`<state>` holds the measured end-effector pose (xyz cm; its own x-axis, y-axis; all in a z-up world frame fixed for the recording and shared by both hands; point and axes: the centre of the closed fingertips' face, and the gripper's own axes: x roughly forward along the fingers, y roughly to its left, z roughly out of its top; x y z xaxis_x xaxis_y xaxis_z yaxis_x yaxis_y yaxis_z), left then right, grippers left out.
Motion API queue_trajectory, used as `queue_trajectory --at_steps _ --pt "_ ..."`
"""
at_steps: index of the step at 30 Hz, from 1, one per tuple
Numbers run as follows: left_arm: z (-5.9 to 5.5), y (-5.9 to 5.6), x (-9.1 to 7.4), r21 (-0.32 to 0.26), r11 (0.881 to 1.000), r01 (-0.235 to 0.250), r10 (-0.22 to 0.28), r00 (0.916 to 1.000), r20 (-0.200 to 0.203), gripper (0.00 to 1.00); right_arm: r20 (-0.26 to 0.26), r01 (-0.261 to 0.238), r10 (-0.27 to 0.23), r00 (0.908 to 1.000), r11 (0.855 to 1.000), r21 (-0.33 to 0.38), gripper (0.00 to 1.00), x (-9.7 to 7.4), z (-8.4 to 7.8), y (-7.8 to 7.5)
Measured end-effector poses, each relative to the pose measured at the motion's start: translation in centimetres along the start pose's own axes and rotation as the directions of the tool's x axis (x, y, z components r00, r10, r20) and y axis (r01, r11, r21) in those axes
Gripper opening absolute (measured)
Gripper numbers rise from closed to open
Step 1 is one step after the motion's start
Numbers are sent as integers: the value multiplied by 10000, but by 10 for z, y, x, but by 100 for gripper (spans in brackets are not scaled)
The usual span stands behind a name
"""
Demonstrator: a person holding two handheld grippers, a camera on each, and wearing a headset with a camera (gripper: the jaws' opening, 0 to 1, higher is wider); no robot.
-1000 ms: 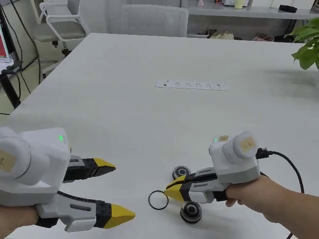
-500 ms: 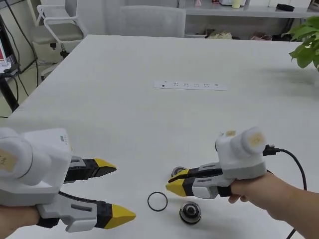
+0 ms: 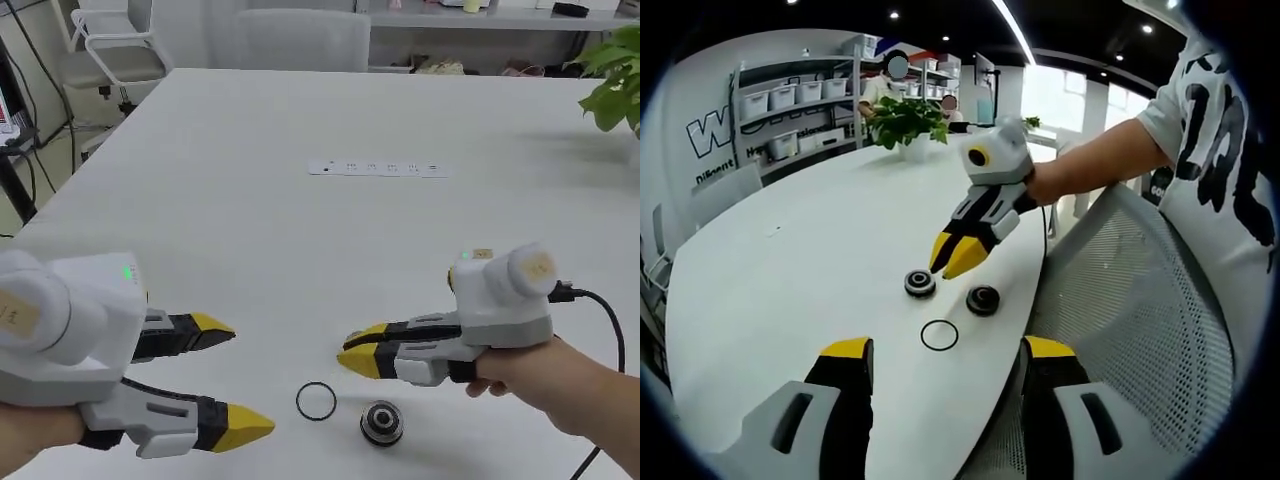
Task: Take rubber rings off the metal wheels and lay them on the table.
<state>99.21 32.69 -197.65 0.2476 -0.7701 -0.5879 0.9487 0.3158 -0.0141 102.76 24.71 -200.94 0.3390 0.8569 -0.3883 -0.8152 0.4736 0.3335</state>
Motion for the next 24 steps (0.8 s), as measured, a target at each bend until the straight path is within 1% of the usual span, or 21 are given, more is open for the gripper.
queue_trajectory --at_steps 6,12,19,24 --pt "2 3 3 123 9999 -6 7 10000 -78 56 332 192 -196 9993 9997 118 9 -11 4 -5" --pt "5 3 8 127 9999 80 -79 10000 -47 56 584 427 -450 9973 9982 411 9 -25 2 -13" --pt "6 3 14 336 9991 243 -235 9994 -244 56 720 611 -646 9953 9969 504 10 -35 -2 -16" --pt "7 3 17 338 9988 351 -343 9992 -226 55 746 729 -767 9943 9959 534 10 -41 -8 -16"
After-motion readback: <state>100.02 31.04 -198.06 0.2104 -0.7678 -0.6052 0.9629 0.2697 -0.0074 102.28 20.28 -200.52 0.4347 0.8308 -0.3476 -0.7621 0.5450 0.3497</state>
